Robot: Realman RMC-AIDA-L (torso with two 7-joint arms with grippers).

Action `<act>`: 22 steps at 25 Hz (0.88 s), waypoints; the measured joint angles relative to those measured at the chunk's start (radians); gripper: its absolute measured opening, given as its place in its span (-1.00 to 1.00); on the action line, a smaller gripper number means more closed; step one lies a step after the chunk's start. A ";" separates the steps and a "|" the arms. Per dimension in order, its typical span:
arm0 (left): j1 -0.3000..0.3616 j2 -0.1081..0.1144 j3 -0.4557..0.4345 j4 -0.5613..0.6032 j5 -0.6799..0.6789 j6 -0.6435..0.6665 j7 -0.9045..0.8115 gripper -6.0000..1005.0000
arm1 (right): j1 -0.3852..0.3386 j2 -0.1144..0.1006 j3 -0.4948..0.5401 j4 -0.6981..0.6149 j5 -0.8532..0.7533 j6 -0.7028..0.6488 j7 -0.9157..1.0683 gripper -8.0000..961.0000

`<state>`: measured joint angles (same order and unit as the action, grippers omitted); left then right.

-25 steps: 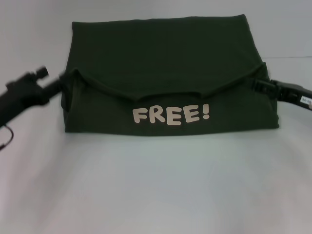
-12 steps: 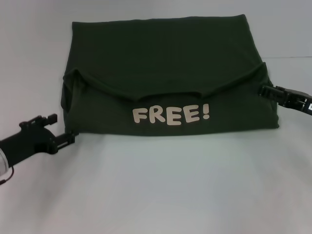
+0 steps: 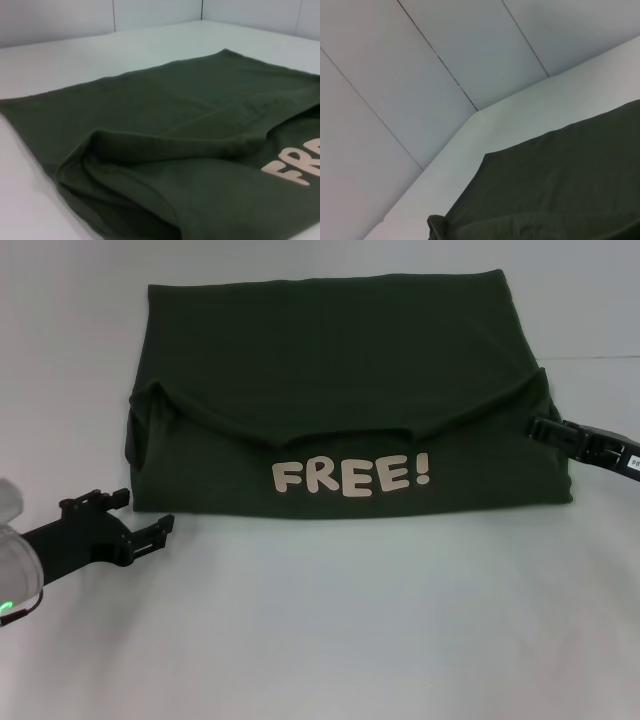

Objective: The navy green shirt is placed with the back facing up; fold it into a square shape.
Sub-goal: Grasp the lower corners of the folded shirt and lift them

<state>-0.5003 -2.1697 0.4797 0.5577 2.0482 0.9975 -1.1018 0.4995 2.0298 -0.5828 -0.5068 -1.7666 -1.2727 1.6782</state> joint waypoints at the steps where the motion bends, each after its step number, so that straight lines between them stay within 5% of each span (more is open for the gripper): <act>1: -0.004 0.000 0.004 -0.004 0.000 -0.014 0.000 0.50 | 0.000 0.000 0.000 0.000 0.000 0.002 0.000 0.37; 18: -0.021 0.000 0.046 -0.012 -0.002 -0.044 -0.002 0.50 | -0.014 0.004 0.003 0.007 0.000 0.031 0.000 0.36; 22: -0.018 0.001 0.037 -0.006 -0.008 -0.047 -0.005 0.21 | -0.020 0.004 0.007 0.007 0.000 0.030 0.000 0.36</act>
<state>-0.5186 -2.1691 0.5170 0.5518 2.0397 0.9510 -1.1068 0.4791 2.0341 -0.5762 -0.4999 -1.7669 -1.2430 1.6782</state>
